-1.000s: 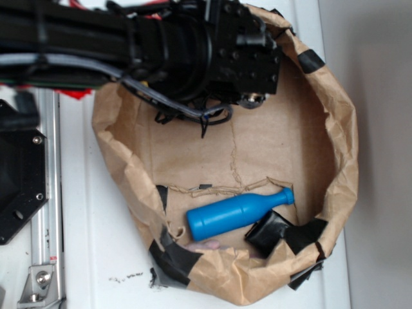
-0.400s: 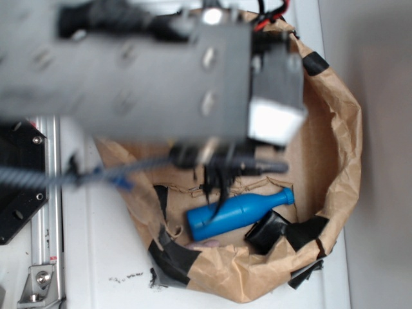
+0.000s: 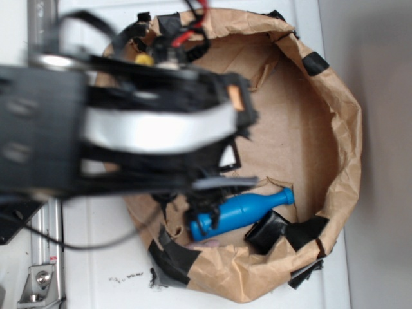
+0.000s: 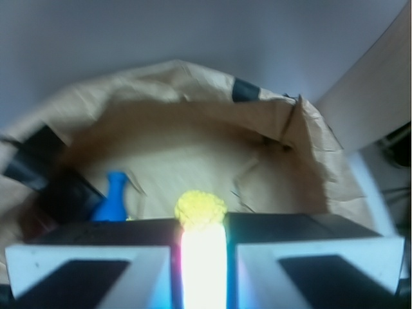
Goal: Grab the yellow cloth.
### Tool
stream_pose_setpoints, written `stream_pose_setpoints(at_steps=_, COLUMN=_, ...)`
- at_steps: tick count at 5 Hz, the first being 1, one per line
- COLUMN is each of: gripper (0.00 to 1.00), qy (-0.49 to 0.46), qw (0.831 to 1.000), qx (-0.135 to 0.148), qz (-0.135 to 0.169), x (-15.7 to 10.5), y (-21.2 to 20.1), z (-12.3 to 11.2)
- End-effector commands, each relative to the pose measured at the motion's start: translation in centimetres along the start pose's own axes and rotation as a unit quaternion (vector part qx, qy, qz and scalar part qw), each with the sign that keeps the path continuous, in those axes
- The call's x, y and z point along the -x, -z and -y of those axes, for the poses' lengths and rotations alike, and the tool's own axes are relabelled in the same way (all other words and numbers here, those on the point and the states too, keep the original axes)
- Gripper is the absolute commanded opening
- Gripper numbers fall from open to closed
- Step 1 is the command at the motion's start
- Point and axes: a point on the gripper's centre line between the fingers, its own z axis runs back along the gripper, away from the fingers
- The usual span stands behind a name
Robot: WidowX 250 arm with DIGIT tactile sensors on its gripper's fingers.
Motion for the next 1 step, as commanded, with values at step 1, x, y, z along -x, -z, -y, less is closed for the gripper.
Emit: stream_pose_setpoints(at_steps=1, gripper=0.00, qy=-0.051, qw=0.998, qx=-0.002, qz=0.024, x=0.43, y=-0.70, z=-0.38)
